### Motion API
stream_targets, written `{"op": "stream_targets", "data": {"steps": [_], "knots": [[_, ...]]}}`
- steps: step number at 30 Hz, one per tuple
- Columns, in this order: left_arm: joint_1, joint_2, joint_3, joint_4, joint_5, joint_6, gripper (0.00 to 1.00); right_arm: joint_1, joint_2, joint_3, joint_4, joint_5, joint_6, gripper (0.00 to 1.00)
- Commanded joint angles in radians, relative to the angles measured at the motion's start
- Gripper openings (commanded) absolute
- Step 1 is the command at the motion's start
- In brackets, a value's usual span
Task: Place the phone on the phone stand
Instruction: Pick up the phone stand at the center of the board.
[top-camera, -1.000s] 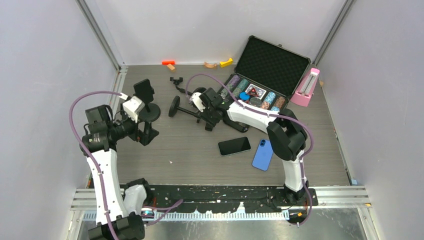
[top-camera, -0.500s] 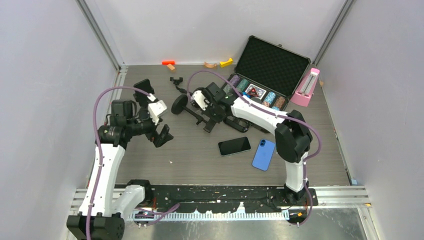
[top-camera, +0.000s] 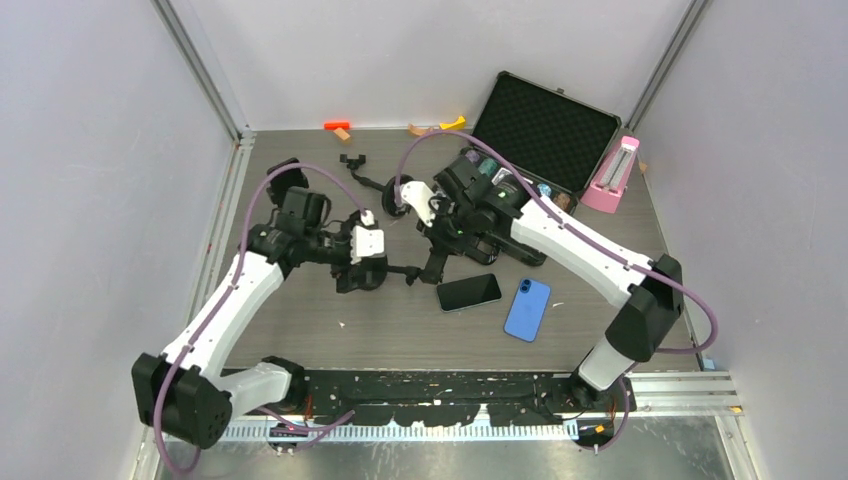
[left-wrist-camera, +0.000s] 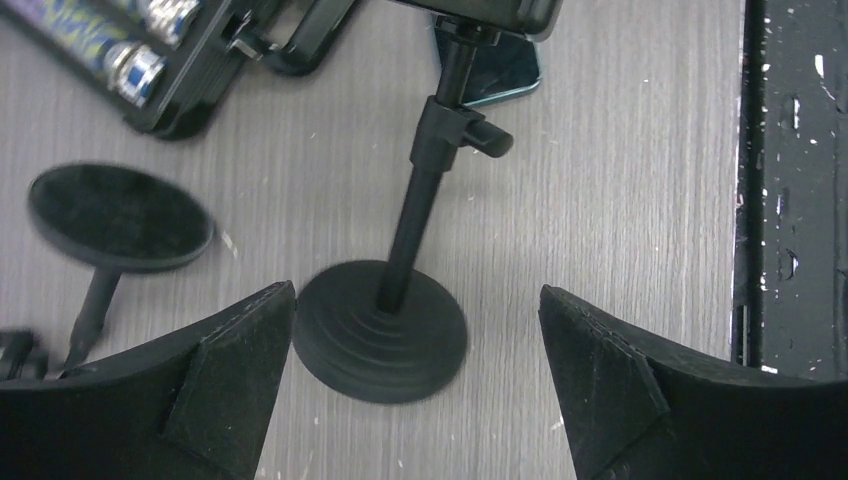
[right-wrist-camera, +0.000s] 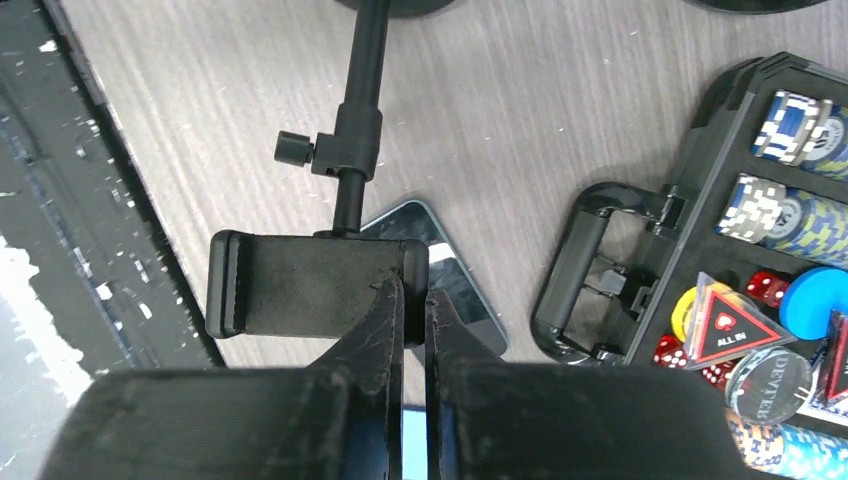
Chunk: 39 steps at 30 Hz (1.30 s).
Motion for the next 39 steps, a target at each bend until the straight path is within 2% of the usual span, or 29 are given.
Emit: {"op": "stream_targets", "data": {"steps": [1,9,15,22,30,34,36,38,39], "knots": [[-0.051,0.055,-0.012,0.072,0.097,0.103,0.94,0.005,-0.093,-0.012,0.009,-0.118,-0.025,0.0],[-0.132,0.141,-0.096,0.235,0.191,0.054,0.88,0.005,-0.128,-0.001,-0.017,-0.142,-0.018,0.0],[-0.179,0.244,-0.106,0.322,0.204,0.005,0.81,0.006,-0.136,0.007,-0.023,-0.149,-0.014,0.0],[-0.182,0.322,-0.122,0.389,0.199,-0.015,0.7,0.005,-0.156,0.002,-0.024,-0.145,-0.014,0.0],[-0.182,0.347,-0.18,0.533,0.233,-0.121,0.39,0.005,-0.164,-0.01,-0.013,-0.14,-0.01,0.0],[-0.182,0.346,-0.217,0.638,0.251,-0.209,0.19,0.005,-0.158,0.0,-0.003,-0.128,0.01,0.02],[-0.182,0.341,-0.252,0.717,0.254,-0.267,0.04,0.005,-0.155,0.009,-0.001,-0.12,0.021,0.06],[-0.182,0.333,-0.298,0.833,0.243,-0.343,0.0,0.005,-0.154,0.02,-0.001,-0.108,0.032,0.19],[-0.182,0.328,-0.323,0.905,0.235,-0.382,0.0,0.005,-0.155,0.023,-0.001,-0.103,0.036,0.29]]}}
